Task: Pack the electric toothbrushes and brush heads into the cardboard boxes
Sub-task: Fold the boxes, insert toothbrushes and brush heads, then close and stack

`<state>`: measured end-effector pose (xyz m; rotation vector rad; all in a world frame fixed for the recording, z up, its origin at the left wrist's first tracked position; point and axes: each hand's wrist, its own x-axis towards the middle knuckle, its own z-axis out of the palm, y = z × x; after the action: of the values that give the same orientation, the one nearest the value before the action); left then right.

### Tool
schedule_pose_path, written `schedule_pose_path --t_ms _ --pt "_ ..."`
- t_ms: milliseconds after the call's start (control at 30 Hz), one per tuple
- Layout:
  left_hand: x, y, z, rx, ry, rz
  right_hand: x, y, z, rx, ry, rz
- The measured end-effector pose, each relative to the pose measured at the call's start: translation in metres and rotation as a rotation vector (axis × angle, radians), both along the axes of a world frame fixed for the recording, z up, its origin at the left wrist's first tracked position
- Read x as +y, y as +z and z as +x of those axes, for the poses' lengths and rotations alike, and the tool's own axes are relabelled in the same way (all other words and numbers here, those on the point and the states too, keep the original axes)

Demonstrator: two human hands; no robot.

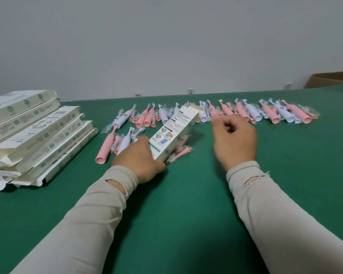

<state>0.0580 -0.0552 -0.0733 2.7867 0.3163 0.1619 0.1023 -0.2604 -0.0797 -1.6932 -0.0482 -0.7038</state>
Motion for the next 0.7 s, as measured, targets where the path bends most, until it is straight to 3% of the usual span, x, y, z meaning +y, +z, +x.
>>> schedule_pose_path --t_ms 100,233,500,600,700 --pt "-0.019 -0.001 -0.003 0.016 -0.110 -0.166 -0.020 0.009 0.006 0.037 -0.174 0.129" --pt "-0.033 -0.003 -0.004 0.032 -0.177 -0.310 -0.033 0.006 0.008 0.196 -0.121 -0.057" --pt "-0.019 -0.010 -0.007 -0.099 -0.185 -0.382 -0.013 0.008 -0.013 0.369 0.456 -1.033" --pt "-0.008 -0.007 -0.008 -0.262 -0.129 -0.388 0.008 0.013 -0.017 0.315 0.531 -1.303" --pt "0.001 -0.004 -0.009 -0.399 -0.084 -0.244 0.019 0.018 -0.018 0.183 0.509 -1.488"
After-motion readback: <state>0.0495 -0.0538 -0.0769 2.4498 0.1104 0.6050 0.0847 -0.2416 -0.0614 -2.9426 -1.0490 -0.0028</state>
